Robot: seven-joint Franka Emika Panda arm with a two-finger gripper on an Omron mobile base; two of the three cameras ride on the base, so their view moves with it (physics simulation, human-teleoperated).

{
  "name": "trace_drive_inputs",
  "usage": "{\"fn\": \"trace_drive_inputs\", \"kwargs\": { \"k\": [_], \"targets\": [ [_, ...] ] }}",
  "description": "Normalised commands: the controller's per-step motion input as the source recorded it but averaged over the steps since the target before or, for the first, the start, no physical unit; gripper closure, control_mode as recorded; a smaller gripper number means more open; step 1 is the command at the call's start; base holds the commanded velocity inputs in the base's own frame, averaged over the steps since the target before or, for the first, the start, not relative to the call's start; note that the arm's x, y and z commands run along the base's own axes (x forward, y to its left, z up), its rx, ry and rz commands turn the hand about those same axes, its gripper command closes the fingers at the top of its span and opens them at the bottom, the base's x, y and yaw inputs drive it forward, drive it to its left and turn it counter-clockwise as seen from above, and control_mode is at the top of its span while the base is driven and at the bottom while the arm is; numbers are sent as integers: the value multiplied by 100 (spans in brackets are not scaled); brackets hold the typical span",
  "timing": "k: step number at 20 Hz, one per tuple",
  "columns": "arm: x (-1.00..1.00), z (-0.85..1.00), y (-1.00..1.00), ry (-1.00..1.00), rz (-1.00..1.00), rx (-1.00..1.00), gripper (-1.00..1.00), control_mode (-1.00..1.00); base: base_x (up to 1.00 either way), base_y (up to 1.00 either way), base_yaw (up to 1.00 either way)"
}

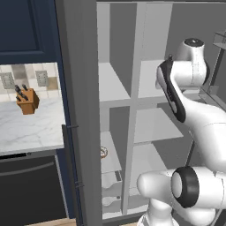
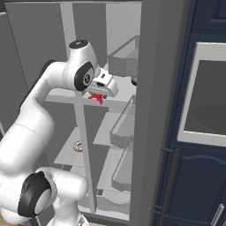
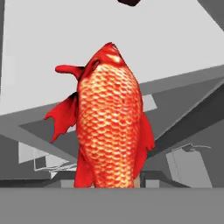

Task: There's a fish in the fridge that needs to be moved to the freezer for freezing. Pick up the fish from the fridge, place it on any shelf in the freezer, and close the fridge and freezer doors when done.

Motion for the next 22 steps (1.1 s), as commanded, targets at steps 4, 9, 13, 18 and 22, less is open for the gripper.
{"fn": "trace_drive_inputs", "kwargs": {
  "k": [4, 9, 13, 18, 22],
  "targets": [
    [-80, 47, 28, 3, -14, 2, 100, -100, 0, 0, 0],
    [-61, 35, 28, 12, -17, 3, 100, -100, 0, 0, 0],
    [-51, -5, 8, 6, -9, 8, 100, -100, 0, 0, 0],
    [0, -1, 0, 0, 0, 0, 100, -100, 0, 0, 0],
    [0, 0, 0, 0, 0, 0, 100, -100, 0, 0, 0]
  ]
}}
